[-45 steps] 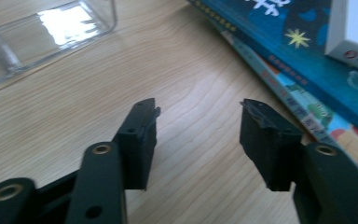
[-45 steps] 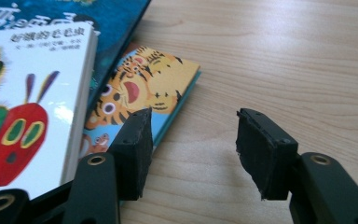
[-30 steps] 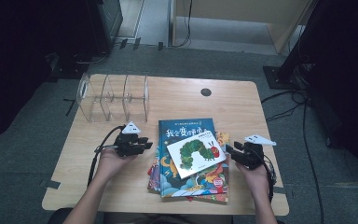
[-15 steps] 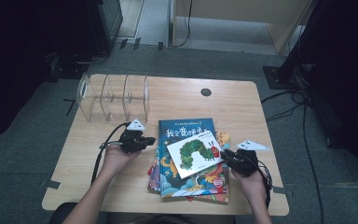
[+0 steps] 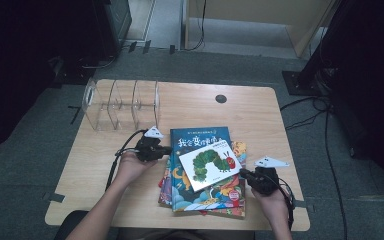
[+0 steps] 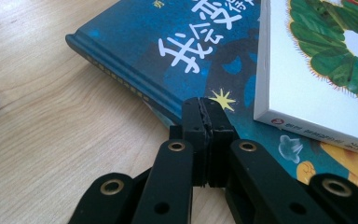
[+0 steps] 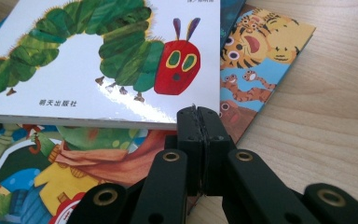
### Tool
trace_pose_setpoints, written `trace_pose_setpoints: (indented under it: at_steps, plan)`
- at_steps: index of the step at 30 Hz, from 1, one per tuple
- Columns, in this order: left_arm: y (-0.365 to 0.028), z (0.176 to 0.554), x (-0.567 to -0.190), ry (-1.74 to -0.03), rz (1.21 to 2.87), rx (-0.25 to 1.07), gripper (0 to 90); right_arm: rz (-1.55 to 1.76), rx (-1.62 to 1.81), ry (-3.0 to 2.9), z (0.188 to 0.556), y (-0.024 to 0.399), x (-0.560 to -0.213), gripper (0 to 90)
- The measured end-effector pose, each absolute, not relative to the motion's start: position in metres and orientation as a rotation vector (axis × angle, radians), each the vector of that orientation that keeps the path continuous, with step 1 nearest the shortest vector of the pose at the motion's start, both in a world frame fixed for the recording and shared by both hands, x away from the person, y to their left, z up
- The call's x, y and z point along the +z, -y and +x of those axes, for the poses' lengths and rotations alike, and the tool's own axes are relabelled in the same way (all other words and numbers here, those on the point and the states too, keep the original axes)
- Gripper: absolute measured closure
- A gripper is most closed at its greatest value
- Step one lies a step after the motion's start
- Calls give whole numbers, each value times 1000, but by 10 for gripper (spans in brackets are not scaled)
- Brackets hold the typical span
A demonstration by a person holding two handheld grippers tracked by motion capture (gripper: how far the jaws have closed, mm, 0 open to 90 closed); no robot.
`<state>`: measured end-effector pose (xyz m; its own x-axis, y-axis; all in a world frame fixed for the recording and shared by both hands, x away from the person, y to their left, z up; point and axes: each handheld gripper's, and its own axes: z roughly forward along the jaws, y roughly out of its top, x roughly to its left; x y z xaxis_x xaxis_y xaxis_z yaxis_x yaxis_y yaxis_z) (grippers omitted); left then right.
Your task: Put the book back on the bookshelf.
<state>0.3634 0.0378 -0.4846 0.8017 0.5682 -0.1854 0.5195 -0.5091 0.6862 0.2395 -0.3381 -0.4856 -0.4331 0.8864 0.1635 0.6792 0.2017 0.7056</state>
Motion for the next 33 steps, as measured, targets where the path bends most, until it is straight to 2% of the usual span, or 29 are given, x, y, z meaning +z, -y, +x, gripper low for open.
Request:
trace_pose_setpoints:
  at_steps: [2,33]
  plan:
    - [-38,364,-485,-800,2206,85,876,1470,1072,-2199,242,338,-487,888]
    - [-46,354,-485,-839,2204,35,900,1432,1179,-2217,275,320,-494,900]
